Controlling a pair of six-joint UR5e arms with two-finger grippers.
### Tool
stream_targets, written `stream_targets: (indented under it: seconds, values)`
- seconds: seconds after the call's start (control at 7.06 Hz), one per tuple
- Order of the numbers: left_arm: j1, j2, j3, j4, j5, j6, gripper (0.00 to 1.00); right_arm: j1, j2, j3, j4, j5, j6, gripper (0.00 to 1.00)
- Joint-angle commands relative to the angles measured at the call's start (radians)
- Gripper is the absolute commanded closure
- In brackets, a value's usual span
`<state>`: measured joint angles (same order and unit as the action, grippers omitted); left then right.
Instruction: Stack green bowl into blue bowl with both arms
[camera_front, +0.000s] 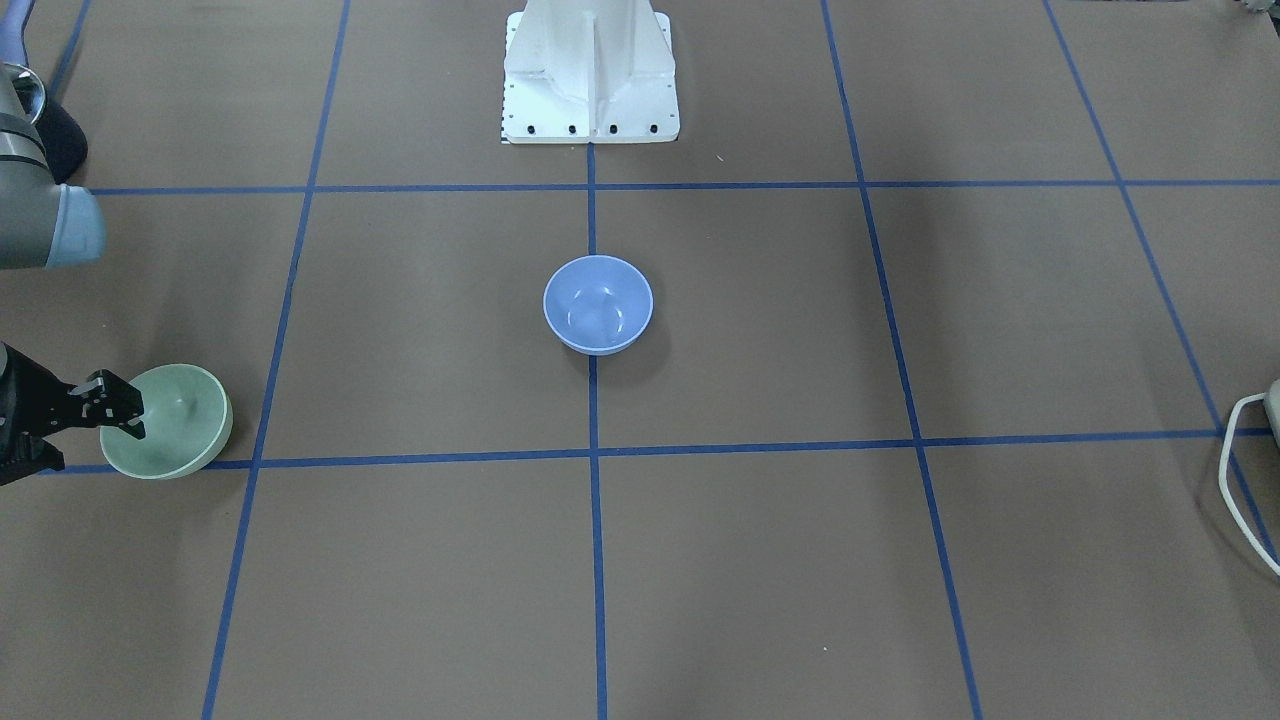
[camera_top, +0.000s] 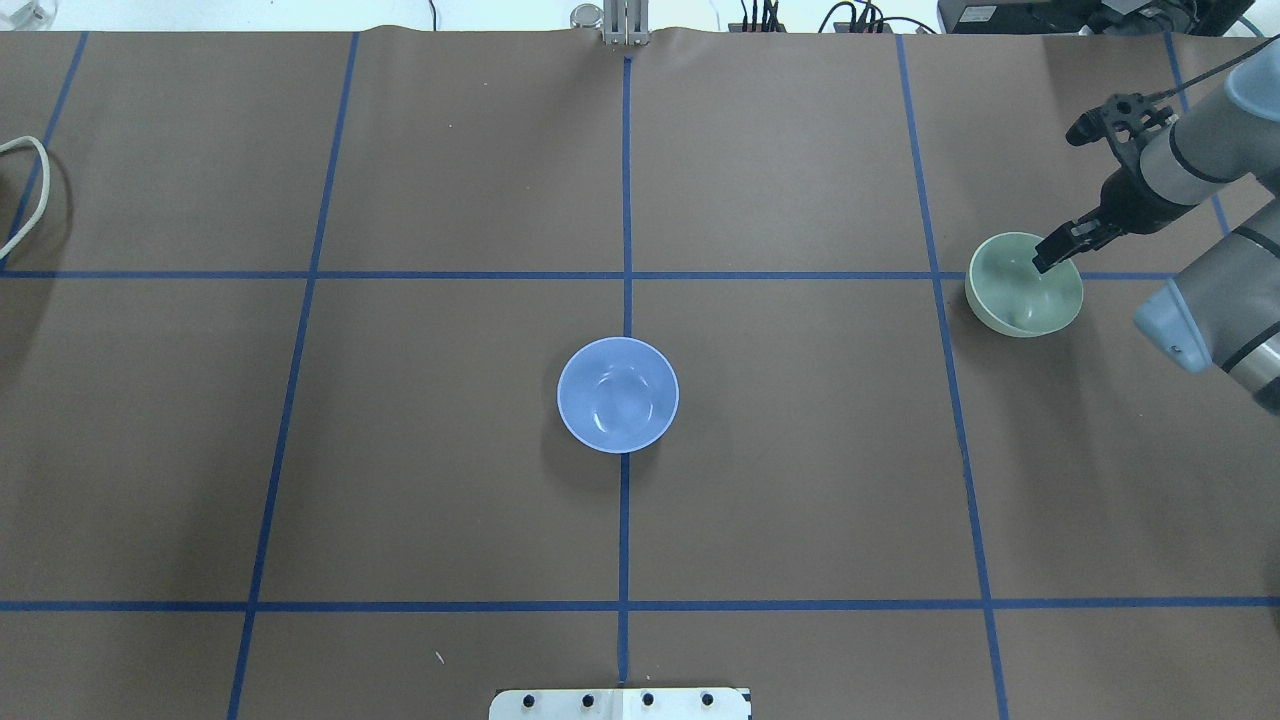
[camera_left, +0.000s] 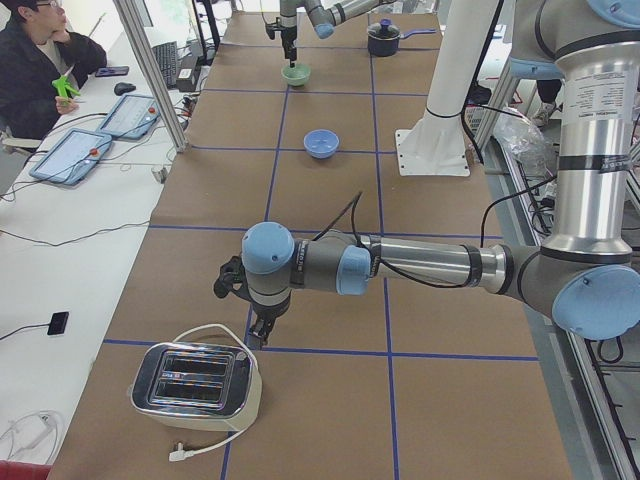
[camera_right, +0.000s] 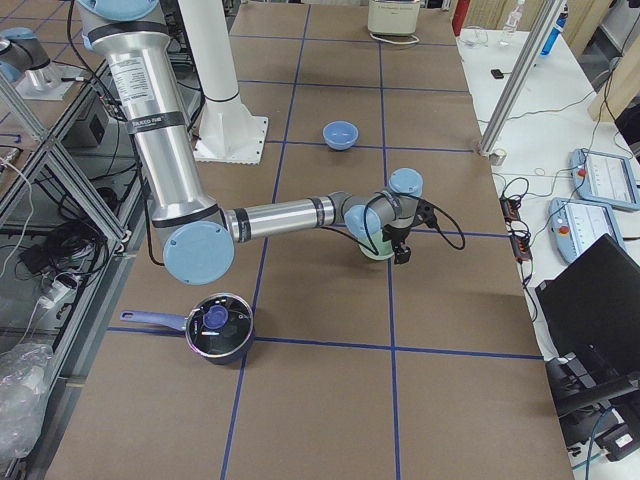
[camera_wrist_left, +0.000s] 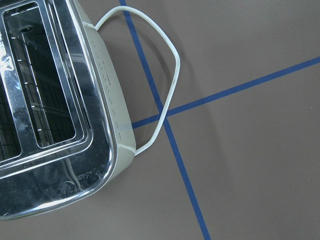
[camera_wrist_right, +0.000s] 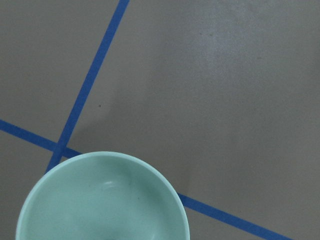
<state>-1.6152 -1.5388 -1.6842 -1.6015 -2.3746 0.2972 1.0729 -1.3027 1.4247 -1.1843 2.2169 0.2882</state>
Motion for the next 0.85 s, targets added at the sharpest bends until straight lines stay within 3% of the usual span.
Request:
stream_targets:
  seconds: [0.0, 0.14, 0.43, 0.71]
  values:
    - [0.0, 0.0, 0.006, -0.002, 0.0, -0.006, 0.02, -0.028, 0.0, -0.013, 0.008, -0.017, -0.001, 0.68]
    - [0.0, 0.0, 0.006, -0.003, 0.0, -0.009, 0.02, -0.027, -0.007, -0.012, 0.009, -0.014, -0.009, 1.0]
    - [0.0, 0.0, 0.003, -0.003, 0.0, -0.01, 0.02, 0.008, -0.01, -0.001, 0.008, 0.013, -0.011, 1.0]
    - [0.0, 0.0, 0.001, 0.002, 0.0, -0.021, 0.02, 0.065, -0.007, 0.0, 0.005, 0.11, 0.002, 1.0]
